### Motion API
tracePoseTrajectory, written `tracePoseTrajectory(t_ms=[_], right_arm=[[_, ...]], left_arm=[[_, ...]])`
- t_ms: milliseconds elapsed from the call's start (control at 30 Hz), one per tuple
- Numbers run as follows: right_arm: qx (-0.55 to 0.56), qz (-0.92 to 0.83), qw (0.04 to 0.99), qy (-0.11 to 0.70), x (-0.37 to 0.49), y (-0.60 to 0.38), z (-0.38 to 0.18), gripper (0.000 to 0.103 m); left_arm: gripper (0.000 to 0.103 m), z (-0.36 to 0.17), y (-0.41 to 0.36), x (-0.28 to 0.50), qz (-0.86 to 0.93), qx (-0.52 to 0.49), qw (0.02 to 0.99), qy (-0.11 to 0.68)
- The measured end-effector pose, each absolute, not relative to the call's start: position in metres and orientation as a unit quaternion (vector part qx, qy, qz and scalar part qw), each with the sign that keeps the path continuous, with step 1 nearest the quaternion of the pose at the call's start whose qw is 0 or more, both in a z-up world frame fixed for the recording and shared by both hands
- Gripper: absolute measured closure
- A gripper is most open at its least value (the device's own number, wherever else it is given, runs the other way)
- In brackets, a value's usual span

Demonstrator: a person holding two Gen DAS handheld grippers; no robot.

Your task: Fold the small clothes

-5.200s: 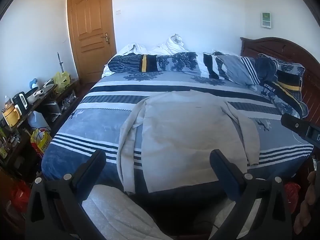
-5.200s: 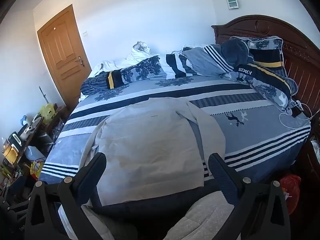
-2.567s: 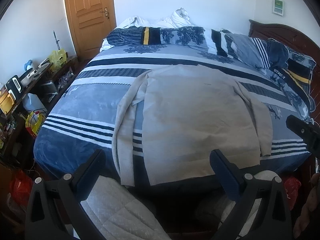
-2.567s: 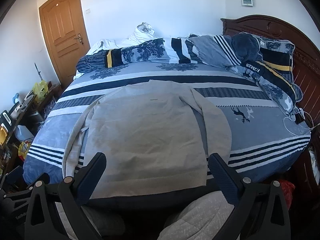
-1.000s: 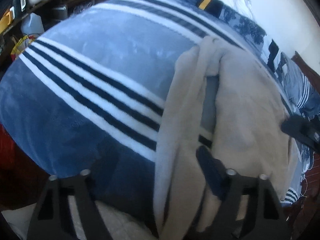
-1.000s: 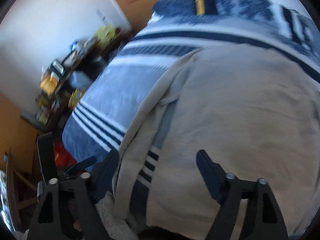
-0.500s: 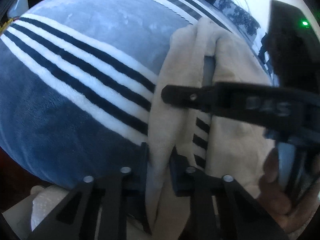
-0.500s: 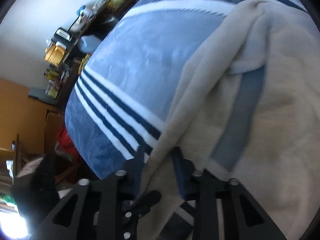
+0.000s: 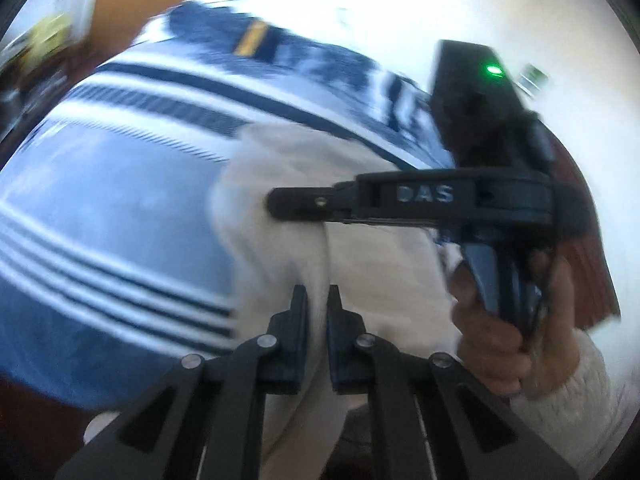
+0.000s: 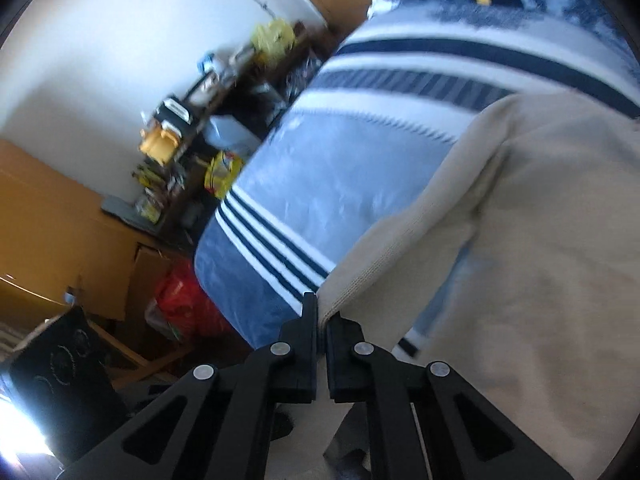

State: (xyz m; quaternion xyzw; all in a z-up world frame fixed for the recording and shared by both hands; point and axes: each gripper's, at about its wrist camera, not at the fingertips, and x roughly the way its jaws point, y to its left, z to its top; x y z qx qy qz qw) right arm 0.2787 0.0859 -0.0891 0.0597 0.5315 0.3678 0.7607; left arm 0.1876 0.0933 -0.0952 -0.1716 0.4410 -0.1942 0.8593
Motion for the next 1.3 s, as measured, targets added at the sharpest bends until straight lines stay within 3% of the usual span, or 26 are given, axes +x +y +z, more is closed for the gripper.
tracePoseTrajectory(t_ms=[167, 367, 433, 500, 533, 567, 633, 833, 967, 1000, 1033, 1067, 1100, 1300], right_arm=[[0.086, 0.325, 0.79, 0.514, 0.28, -0.006, -0.083, 0.099], [0.125, 0.242, 0.791, 0.548, 0.293, -0.107, -0.165, 0.097], [0.136, 0.188, 0.788, 0.57, 0.297, -0.136, -0.193, 0.088], [0.171, 0.158, 0.784, 0.575, 0.291, -0.161, -0.205, 0.063], [0.185, 0.157, 0.787, 0.567, 0.285, -0.169, -0.203, 0.058], [0.194, 0.158, 0.792, 0.557, 0.274, -0.177, -0.197, 0.044], [0.21, 0.169, 0.797, 0.54, 0.253, -0.186, -0.187, 0.03], [0.174, 0.216, 0.796, 0.537, 0.202, -0.155, -0.193, 0.032], [0.137, 0.203, 0.798, 0.551, 0.203, -0.136, -0.217, 0.07], [0.133, 0.196, 0.8, 0.551, 0.204, -0.135, -0.217, 0.089], [0.139, 0.196, 0.799, 0.552, 0.203, -0.137, -0.214, 0.092], [0.159, 0.204, 0.798, 0.544, 0.202, -0.141, -0.208, 0.092], [0.199, 0.221, 0.796, 0.527, 0.2, -0.15, -0.197, 0.092], [0.345, 0.275, 0.734, 0.517, 0.185, -0.201, -0.196, 0.095]], left_arm=[[0.095, -0.105, 0.012, 0.201, -0.284, -0.128, 0.834, 0.454], [0.093, -0.17, -0.045, 0.216, -0.296, -0.11, 0.796, 0.517], [0.084, -0.19, -0.044, 0.218, -0.278, -0.127, 0.782, 0.543], [0.063, -0.209, -0.031, 0.223, -0.239, -0.137, 0.779, 0.563], [0.056, -0.215, -0.022, 0.226, -0.223, -0.142, 0.781, 0.566], [0.043, -0.22, -0.014, 0.229, -0.198, -0.148, 0.784, 0.57], [0.037, -0.235, 0.005, 0.237, -0.155, -0.16, 0.787, 0.575], [0.037, -0.249, 0.009, 0.29, -0.121, -0.181, 0.793, 0.569], [0.037, -0.263, 0.012, 0.323, -0.1, -0.172, 0.791, 0.579], [0.046, -0.266, 0.013, 0.332, -0.091, -0.171, 0.791, 0.581], [0.062, -0.267, 0.017, 0.34, -0.085, -0.177, 0.787, 0.584], [0.092, -0.271, 0.02, 0.346, -0.086, -0.18, 0.781, 0.592], [0.1, -0.272, 0.022, 0.349, -0.083, -0.181, 0.777, 0.597], [0.101, -0.251, 0.027, 0.333, -0.091, -0.179, 0.804, 0.56]])
